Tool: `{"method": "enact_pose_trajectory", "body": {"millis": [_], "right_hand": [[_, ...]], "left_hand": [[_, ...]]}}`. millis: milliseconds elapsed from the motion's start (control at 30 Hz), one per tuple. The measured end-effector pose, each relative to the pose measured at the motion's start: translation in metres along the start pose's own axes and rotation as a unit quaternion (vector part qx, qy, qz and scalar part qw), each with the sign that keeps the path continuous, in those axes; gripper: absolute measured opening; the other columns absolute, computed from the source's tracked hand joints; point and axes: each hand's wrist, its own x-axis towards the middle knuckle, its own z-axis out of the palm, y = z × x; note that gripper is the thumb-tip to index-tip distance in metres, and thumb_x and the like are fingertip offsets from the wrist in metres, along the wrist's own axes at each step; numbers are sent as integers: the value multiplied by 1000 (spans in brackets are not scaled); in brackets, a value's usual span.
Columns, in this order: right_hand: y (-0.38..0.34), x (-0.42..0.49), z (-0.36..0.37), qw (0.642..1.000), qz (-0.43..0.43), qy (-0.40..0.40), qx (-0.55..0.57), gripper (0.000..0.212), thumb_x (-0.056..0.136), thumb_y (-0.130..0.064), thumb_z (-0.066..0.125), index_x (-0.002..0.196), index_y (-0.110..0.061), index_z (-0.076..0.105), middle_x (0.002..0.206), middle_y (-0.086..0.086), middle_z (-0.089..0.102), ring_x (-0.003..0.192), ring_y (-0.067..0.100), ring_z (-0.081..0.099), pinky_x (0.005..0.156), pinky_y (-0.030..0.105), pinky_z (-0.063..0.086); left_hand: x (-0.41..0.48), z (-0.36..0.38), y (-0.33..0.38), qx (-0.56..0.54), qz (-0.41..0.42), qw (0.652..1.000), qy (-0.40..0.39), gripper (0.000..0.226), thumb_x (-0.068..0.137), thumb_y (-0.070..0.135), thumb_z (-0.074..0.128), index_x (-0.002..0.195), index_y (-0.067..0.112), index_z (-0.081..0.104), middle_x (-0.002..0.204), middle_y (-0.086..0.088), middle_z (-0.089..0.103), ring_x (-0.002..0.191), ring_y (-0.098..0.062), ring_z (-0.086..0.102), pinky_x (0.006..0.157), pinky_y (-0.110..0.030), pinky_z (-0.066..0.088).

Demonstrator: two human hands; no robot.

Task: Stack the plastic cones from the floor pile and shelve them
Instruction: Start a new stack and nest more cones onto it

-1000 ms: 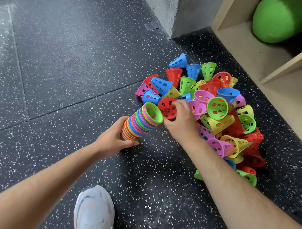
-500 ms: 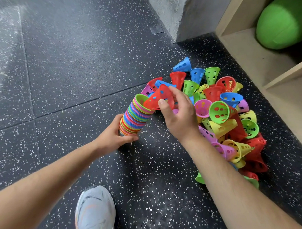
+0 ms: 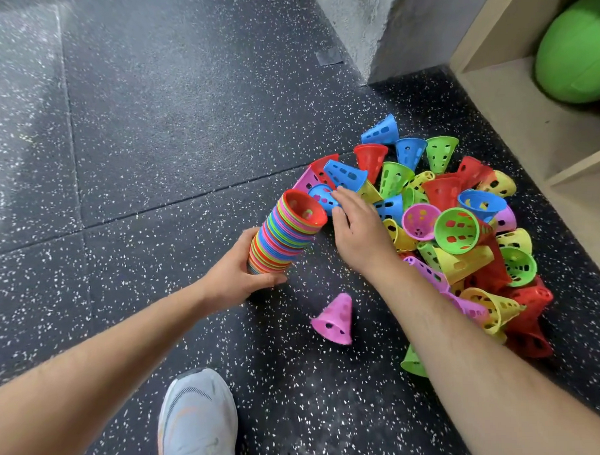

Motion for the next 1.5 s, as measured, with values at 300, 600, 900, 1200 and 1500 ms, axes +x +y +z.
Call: {"method": "enact_pose_trajectory", "body": {"millis": [300, 600, 900, 1200, 1500], "right_hand": [[20, 2, 11, 997, 12, 6, -74, 27, 97, -26, 57, 121, -14, 60, 114, 4, 58, 102, 24, 56, 84, 35, 43], [23, 10, 23, 988, 18, -53, -142, 24, 98, -23, 59, 121, -16, 62, 119, 7, 50, 114, 29, 47, 91, 40, 45], [3, 6, -10, 988, 63, 115, 78, 13, 100, -26, 56, 105, -20, 66, 123, 7, 51, 111, 17, 50, 99, 26, 38], [-39, -4, -34, 960, -109, 219, 135, 14, 101, -22, 54, 105, -11, 62, 97, -2, 58, 84, 16, 57, 77, 27, 45], [-40, -23, -10, 940, 9, 9, 342, 28, 95, -34, 47, 113, -16, 59, 109, -8, 61, 99, -5, 57, 84, 11, 42]], "left_hand": [[3, -2, -5, -2, 0, 1000, 1, 85, 67, 44, 93, 133, 46, 40, 121, 2, 68, 111, -13, 68, 105, -37, 53], [2, -1, -4, -15, -1, 1000, 3, 84, 63, 50, 91, 130, 48, 41, 121, 3, 68, 113, -16, 68, 106, -42, 53], [4, -2, -5, -13, -9, 1000, -2, 89, 68, 41, 92, 140, 34, 40, 121, 1, 68, 110, -15, 69, 103, -39, 55], [4, -1, -3, 2, -12, 1000, 0, 87, 74, 29, 93, 143, 27, 39, 121, 2, 68, 108, -11, 68, 104, -39, 54], [5, 0, -1, -6, -20, 999, 26, 92, 60, 52, 89, 136, 31, 43, 120, 4, 69, 111, -14, 68, 105, -40, 53]]}}
